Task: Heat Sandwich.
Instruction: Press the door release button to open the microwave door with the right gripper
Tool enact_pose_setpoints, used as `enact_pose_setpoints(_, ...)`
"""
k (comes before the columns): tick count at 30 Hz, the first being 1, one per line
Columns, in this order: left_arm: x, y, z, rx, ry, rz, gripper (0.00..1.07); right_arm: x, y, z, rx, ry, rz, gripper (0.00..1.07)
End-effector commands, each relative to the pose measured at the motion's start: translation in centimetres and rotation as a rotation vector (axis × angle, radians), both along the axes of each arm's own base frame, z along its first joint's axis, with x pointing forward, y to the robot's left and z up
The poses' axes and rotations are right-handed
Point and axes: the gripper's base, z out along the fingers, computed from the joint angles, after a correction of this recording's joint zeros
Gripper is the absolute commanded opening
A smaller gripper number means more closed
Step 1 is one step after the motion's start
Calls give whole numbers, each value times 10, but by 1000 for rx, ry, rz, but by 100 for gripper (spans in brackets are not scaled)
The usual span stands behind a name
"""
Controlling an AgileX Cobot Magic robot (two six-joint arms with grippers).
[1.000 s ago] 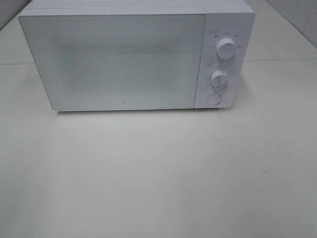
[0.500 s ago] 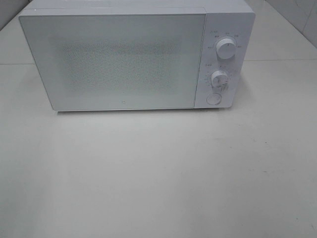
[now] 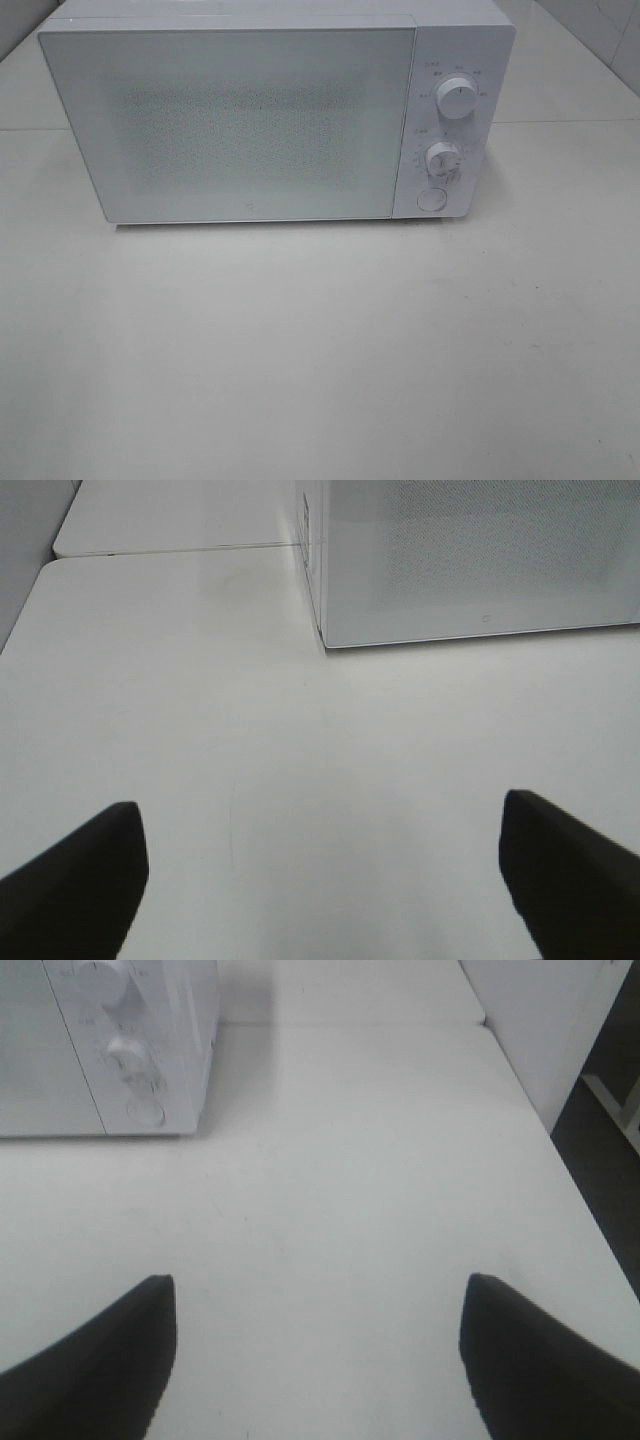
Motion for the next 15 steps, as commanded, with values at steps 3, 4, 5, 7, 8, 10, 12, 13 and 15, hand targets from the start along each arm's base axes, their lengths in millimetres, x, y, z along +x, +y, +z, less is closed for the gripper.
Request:
enact_pose_setpoints(3,-3,-1,-1,-11,-20,1,89,17,2,15,-6,-44,10,76)
enact_pose_setpoints(4,-3,-1,-1,-11,-20,1,89,17,2,15,-6,-44,10,76)
enact_pose_setpoints(5,-3,-1,-1,-11,-20,1,89,25,3,17,-8,-43,14,76)
enact_pose_setpoints(7,-3,-1,-1,-11,-20,1,89,34,3,20,-10,-36,18,76)
enact_pose_setpoints(8,-3,-1,-1,-11,-20,1,89,34,3,20,-10,-36,18,76)
enact_pose_setpoints(10,-3,-1,-1,-11,-20,1,89,48,4,23,-11,-42,24,76)
enact_pose_setpoints(12,-3,-1,-1,-11,-20,1,89,63,6,26,-13,-44,31,76)
enact_pose_setpoints(13,-3,-1,-1,-11,-20,1,89,63,6,26,-13,-44,31,76)
enact_pose_setpoints(15,-3,-1,-1,-11,-20,1,89,72,6,27,-15,-44,35,76)
